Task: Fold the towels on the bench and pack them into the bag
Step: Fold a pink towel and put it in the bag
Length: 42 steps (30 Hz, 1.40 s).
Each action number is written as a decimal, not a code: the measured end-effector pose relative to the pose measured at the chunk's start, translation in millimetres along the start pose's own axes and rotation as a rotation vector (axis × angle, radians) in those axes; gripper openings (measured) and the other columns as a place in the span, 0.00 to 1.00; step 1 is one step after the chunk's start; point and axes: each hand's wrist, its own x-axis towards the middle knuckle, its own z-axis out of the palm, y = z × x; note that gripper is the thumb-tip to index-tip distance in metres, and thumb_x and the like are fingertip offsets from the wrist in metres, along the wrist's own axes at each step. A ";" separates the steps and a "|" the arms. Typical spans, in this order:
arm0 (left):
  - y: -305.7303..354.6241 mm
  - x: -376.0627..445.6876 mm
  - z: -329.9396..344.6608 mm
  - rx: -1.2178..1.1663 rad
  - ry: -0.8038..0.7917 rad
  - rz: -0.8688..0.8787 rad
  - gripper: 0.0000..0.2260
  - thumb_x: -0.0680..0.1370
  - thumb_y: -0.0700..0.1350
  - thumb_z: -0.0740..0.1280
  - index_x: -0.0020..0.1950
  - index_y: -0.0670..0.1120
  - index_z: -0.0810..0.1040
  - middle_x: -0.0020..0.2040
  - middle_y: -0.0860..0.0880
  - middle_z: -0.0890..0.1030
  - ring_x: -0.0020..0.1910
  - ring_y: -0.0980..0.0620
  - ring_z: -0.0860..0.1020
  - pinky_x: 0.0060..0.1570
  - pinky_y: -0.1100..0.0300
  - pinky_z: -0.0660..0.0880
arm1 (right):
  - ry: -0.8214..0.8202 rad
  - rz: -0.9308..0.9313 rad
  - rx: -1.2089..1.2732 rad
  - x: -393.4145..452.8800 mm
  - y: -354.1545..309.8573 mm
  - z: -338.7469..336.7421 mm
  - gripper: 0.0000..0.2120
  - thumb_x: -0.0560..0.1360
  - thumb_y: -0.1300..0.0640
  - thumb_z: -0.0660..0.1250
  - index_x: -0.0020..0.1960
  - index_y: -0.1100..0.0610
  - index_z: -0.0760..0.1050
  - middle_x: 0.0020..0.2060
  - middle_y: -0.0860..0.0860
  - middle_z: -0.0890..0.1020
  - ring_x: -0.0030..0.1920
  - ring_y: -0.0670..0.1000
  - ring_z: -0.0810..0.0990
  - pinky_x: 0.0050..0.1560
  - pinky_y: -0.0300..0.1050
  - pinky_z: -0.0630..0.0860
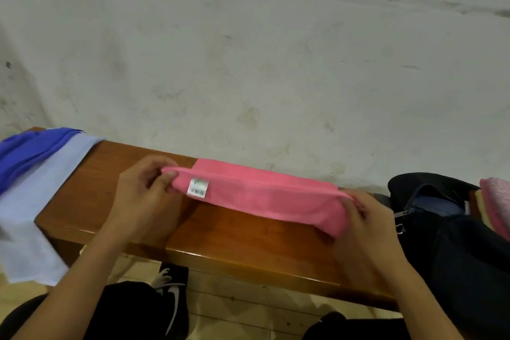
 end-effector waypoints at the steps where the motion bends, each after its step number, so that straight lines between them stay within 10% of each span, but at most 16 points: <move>1: 7.6 11.3 2.7 -0.031 0.037 0.016 0.10 0.77 0.34 0.67 0.49 0.49 0.78 0.41 0.54 0.81 0.43 0.66 0.80 0.41 0.73 0.76 | 0.069 0.012 0.098 14.0 -7.5 -2.7 0.13 0.78 0.65 0.67 0.55 0.49 0.77 0.46 0.39 0.79 0.47 0.36 0.79 0.42 0.24 0.71; 13: 88.4 138.5 -9.4 -0.156 0.163 0.207 0.07 0.77 0.31 0.67 0.42 0.40 0.73 0.43 0.48 0.82 0.37 0.60 0.80 0.38 0.68 0.77 | 0.231 -0.044 0.292 159.2 -60.4 -85.4 0.07 0.77 0.60 0.72 0.54 0.57 0.83 0.34 0.47 0.82 0.29 0.38 0.77 0.36 0.28 0.73; 23: 136.8 200.8 -25.2 -0.017 0.227 0.228 0.05 0.73 0.33 0.73 0.43 0.41 0.79 0.40 0.47 0.82 0.40 0.53 0.80 0.45 0.64 0.79 | 0.338 -0.117 0.180 219.8 -106.8 -126.3 0.09 0.75 0.66 0.70 0.52 0.57 0.85 0.39 0.45 0.83 0.36 0.30 0.78 0.41 0.22 0.72; 30: 160.2 231.1 -17.4 0.228 0.182 0.283 0.06 0.77 0.30 0.67 0.51 0.34 0.81 0.42 0.41 0.79 0.35 0.55 0.77 0.35 0.78 0.72 | 0.384 -0.145 0.101 251.4 -128.1 -133.8 0.09 0.73 0.68 0.68 0.49 0.60 0.85 0.42 0.56 0.85 0.43 0.52 0.83 0.49 0.43 0.80; 36: 169.0 247.8 -11.8 0.001 0.210 0.200 0.08 0.78 0.30 0.64 0.44 0.42 0.77 0.42 0.48 0.78 0.46 0.43 0.82 0.49 0.61 0.81 | 0.446 -0.074 0.247 260.3 -126.9 -130.6 0.10 0.74 0.68 0.67 0.48 0.57 0.82 0.44 0.56 0.85 0.45 0.53 0.83 0.48 0.41 0.80; 42: 138.1 206.4 -11.3 -0.057 0.042 0.116 0.09 0.78 0.33 0.66 0.43 0.46 0.77 0.41 0.48 0.81 0.41 0.52 0.80 0.47 0.62 0.77 | 0.194 0.059 0.253 222.3 -102.8 -126.3 0.06 0.74 0.67 0.69 0.45 0.58 0.81 0.40 0.57 0.85 0.45 0.56 0.85 0.53 0.50 0.82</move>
